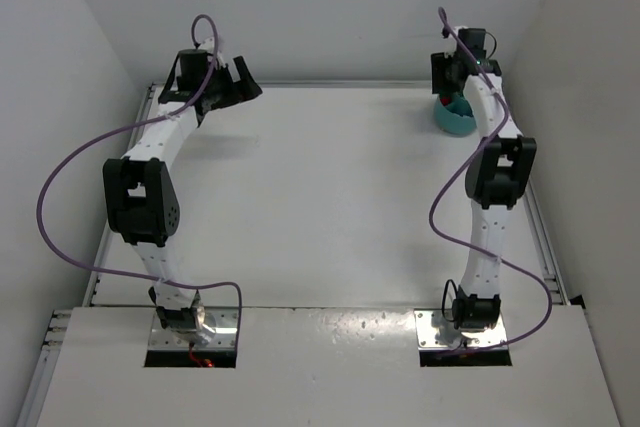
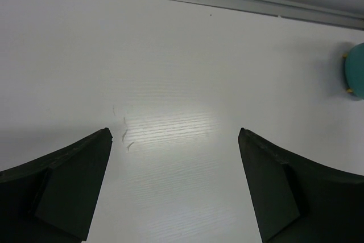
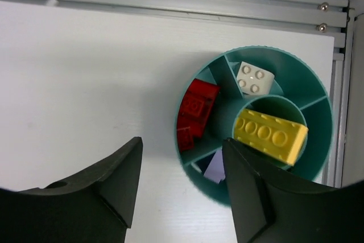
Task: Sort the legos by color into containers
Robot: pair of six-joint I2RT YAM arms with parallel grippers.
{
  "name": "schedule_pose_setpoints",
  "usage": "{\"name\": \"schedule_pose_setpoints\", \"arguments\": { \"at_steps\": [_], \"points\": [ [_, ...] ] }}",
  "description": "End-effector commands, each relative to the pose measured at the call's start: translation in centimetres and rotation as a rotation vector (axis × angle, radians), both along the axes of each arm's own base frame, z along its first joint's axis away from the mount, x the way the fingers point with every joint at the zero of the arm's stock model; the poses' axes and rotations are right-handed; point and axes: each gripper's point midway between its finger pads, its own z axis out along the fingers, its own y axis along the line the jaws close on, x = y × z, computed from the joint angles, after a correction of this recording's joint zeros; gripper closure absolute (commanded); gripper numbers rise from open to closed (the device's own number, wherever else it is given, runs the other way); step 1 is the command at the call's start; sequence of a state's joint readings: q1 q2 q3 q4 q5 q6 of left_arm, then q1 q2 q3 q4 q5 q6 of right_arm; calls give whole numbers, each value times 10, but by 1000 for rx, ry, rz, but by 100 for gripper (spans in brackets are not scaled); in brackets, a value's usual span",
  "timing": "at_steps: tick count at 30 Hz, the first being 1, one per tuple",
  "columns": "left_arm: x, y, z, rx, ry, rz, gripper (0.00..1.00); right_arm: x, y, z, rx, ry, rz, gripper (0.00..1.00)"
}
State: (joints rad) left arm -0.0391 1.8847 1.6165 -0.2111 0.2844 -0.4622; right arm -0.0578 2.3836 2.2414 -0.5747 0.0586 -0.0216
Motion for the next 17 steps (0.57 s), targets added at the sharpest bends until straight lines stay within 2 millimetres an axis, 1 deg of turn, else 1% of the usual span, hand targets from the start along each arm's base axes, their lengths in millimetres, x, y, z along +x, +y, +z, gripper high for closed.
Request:
{"name": "schedule_pose_setpoints", "arguments": {
  "at_steps": [1,2,3,4,5,6,7,8,9,10,11,12,13,14,15,16,17],
  "points": [
    [-1,9,26,111,-73,-15,0,-13,21,125,68,-222,54,40],
    [-5,14,29,155,-77,-14,0,-26,20,151,87,-255,51,39],
    [-8,18,35,178,-86,-8,0,-35,13,147,92,-236,42,37],
    [-11,22,37,209,-88,-5,0,-46,8,147,93,-220,32,37],
    [-14,33,31,227,-64,32,0,-62,4,170,69,-252,39,35],
    [-17,44,30,246,-64,48,0,-77,-10,146,62,-189,18,34],
    [-23,58,34,252,-59,80,0,-89,-18,143,62,-176,-1,34],
    [-29,67,21,257,-27,99,0,-103,-23,122,79,-123,-8,33],
    [-33,74,18,258,-18,111,0,-116,-33,130,90,-138,-10,30],
    [-37,82,15,263,-7,132,0,-126,-36,125,102,-119,-14,28],
    [-45,94,7,271,12,149,0,-136,-37,113,119,-90,-15,27],
    [-49,100,4,277,23,167,0,-141,-38,111,142,-87,-17,26],
    [-53,103,2,294,27,172,0,-147,-44,115,146,-95,-30,24],
    [-58,110,0,302,34,181,0,-153,-47,105,153,-66,-41,23],
    [-66,117,-4,318,45,199,0,-154,-44,110,163,-78,-26,23],
    [-68,120,-3,326,38,212,0,-157,-51,106,165,-69,-43,21],
    [-71,124,-5,335,42,215,0,-158,-55,106,172,-71,-49,20]
  ]
}}
